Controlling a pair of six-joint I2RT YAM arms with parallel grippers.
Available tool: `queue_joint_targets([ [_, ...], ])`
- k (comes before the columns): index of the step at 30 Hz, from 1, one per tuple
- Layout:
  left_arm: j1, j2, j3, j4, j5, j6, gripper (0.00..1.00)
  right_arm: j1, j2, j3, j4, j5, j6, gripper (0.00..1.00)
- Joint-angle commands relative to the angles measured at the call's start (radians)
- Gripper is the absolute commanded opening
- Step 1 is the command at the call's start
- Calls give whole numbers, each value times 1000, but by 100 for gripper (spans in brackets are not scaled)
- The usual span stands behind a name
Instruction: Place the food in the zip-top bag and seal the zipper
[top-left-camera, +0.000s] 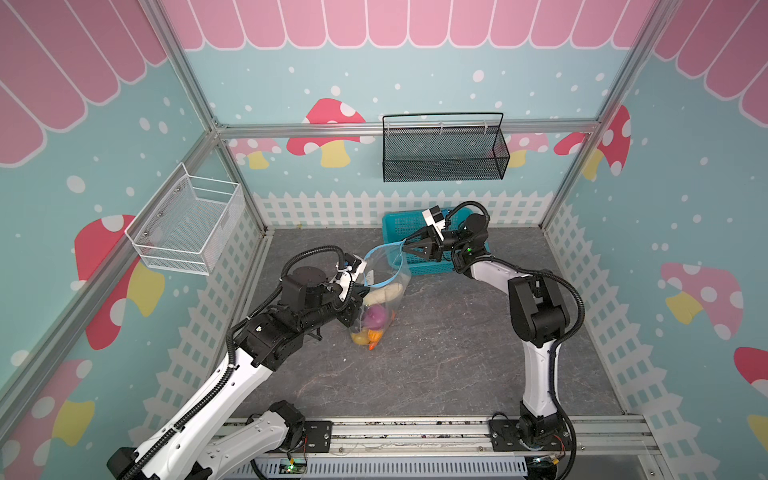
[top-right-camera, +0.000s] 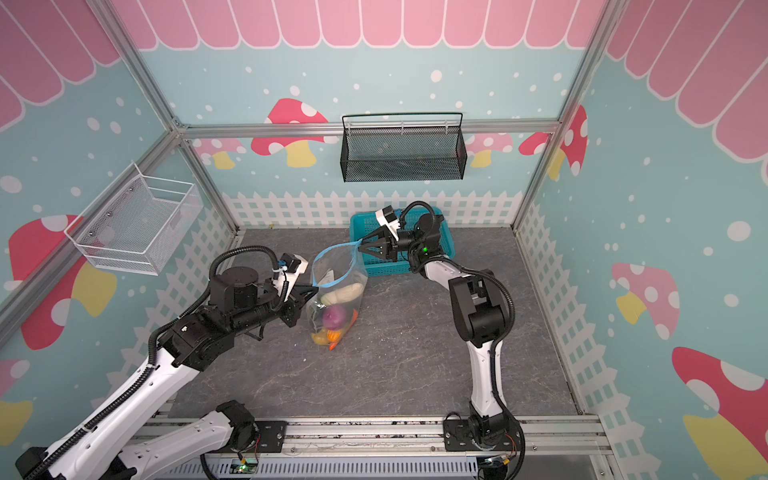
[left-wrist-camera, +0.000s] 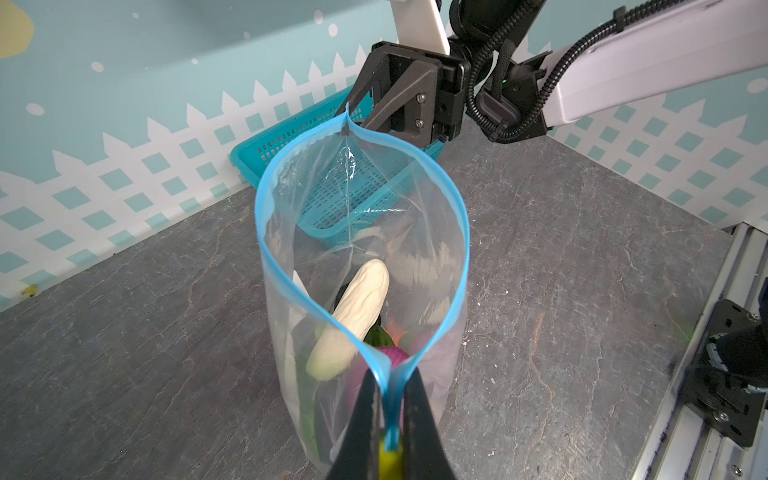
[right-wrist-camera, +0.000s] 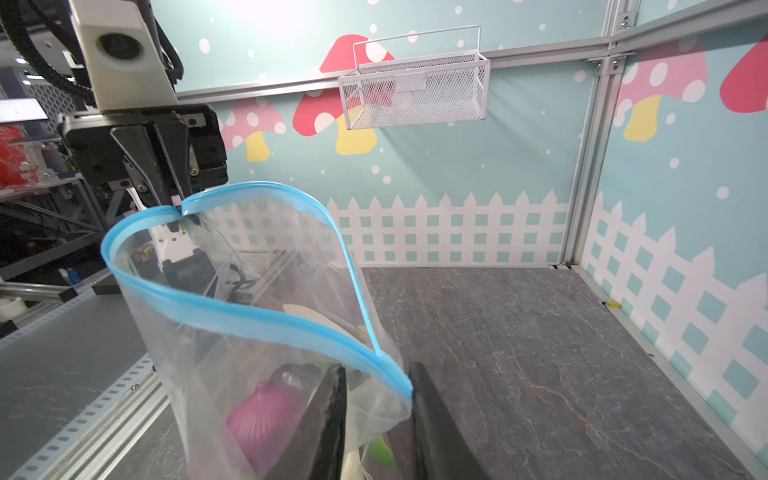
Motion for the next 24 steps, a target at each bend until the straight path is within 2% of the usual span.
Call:
queue_joint_targets([
  [1,9,-18,15,4,-5,9,0,6,-25,-7,33,-21,-2,20],
  [5,9,-21,11,4,-3,7,0,4,-50,-39,31,-11,-19,7],
  [9,10,-36,6,2,-3,2,0,-3,-93,-80,21,2,-35,0],
  [11,11,-46,5,-2,-5,-1,0,-7,-123,-104,-12,11,-59,0],
  [13,11,-59,3,-4,-4,-5,0,-13,-167,-125,-115,34,-137,0],
  [18,11,-81,-2,-14,8,-20,0,-13,-293,-145,-523,125,-415,0],
  [24,11,-115,-7,-45,-7,-30,0,-16,-412,-153,-901,235,-642,0],
])
